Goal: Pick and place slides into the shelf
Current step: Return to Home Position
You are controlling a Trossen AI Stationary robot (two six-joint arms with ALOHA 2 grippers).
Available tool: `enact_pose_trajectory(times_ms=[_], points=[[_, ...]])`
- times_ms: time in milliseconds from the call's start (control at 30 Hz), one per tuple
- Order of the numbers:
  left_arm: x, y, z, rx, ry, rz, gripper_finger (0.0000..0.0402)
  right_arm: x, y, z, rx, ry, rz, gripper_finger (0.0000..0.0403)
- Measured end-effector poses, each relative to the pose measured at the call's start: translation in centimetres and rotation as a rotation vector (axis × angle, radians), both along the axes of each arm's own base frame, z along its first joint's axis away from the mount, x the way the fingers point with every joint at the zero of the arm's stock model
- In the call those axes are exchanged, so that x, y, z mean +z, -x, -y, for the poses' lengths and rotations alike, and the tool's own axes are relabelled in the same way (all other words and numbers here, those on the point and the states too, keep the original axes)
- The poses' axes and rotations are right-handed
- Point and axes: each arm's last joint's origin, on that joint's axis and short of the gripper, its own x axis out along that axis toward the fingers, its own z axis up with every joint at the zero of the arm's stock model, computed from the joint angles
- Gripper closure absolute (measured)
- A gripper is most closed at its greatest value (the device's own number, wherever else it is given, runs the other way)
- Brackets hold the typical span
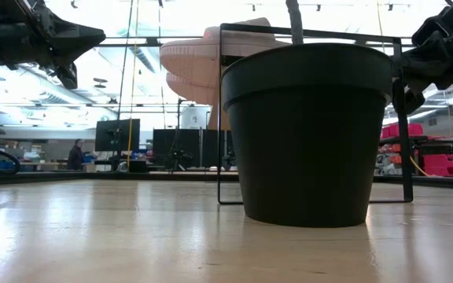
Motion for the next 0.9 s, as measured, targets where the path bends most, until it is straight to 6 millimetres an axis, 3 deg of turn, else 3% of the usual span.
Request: enact_pose_trajectory(times_ms=[533,900], points=[[0.0,0.0,0.0,0.0,0.0,0.0,0.0361,-0.01,0.0,0.0,0.001,0.0,-0.001,0.0384],[0.0,0.0,0.0,0.0,0.0,0.0,0.0377,-0.01,0.0,0.0,0.001,0.0,-0.001,0.0385]])
